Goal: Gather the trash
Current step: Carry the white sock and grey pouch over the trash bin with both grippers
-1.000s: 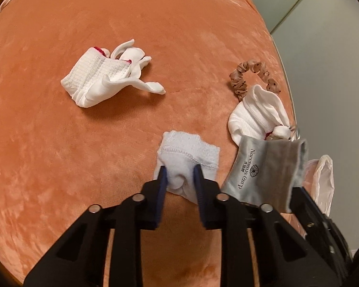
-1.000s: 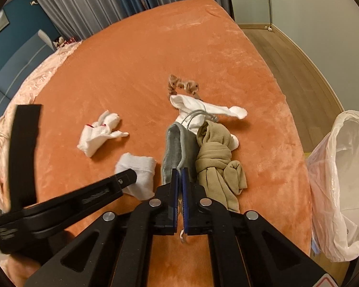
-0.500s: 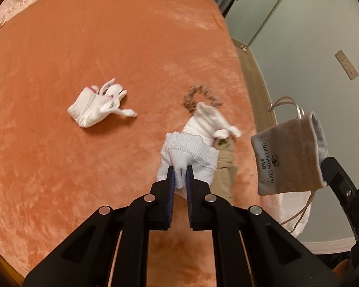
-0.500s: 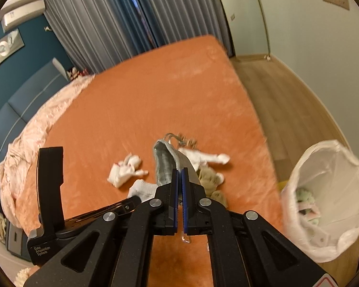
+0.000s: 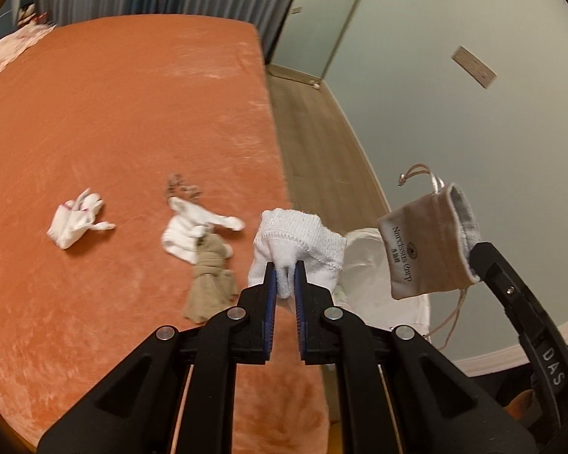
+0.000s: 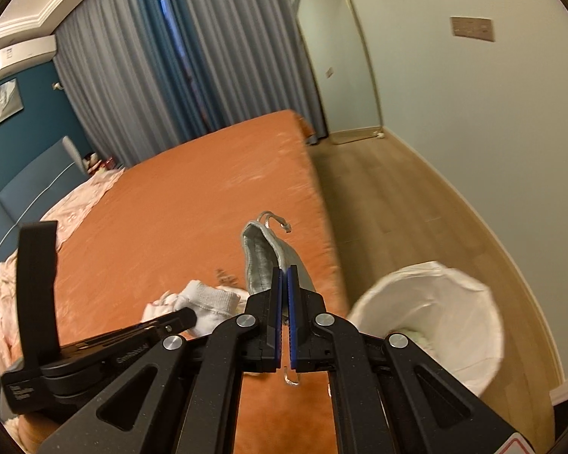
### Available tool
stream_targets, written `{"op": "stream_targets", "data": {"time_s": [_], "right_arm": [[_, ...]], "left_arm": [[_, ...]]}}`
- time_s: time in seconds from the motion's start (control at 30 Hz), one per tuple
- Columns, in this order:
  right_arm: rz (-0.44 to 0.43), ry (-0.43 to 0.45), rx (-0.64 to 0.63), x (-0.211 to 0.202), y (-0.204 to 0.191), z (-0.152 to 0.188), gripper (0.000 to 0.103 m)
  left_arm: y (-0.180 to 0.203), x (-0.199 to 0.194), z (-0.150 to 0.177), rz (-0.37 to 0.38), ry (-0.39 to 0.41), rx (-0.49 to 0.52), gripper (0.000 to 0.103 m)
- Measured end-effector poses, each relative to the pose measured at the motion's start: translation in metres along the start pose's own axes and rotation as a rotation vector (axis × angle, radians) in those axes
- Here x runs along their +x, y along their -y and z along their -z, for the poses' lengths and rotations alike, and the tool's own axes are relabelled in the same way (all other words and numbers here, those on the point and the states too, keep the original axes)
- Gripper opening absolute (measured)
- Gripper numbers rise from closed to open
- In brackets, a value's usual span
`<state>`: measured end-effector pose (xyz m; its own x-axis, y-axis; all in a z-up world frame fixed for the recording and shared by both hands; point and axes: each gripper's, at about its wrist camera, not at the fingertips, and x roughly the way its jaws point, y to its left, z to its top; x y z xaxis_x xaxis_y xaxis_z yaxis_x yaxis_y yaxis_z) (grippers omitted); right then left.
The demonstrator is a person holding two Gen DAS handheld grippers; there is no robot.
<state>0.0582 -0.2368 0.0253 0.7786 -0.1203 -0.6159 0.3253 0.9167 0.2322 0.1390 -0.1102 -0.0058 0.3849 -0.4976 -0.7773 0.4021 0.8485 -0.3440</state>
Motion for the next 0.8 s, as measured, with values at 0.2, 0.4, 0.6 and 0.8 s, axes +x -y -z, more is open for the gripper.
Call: {"op": "stream_targets", "data": {"time_s": [0.2, 0.4, 0.6, 0.8], "right_arm": [[0.074, 0.008, 0.051, -0.015, 0.052, 0.002, 0.003], [0.125, 0.006, 0.103, -0.020, 0.094, 0.009, 0.003], [0.150, -0.009, 0.145, -0.015, 0.121, 0.015, 0.003], [0.156, -0.012, 0.160, -0.015, 0.131, 0.022, 0.003]], "left_arm": [[0.061, 0.017, 0.010, 0.049, -0.033, 0.094, 0.009], [0.110, 0.038, 0.021, 0.087, -0.065, 0.167, 0.009], [0.136, 0.055, 0.031, 0.099, -0.096, 0.199, 0.009], [0.142, 0.061, 0.035, 0.082, -0.083, 0.210, 0.024]]}}
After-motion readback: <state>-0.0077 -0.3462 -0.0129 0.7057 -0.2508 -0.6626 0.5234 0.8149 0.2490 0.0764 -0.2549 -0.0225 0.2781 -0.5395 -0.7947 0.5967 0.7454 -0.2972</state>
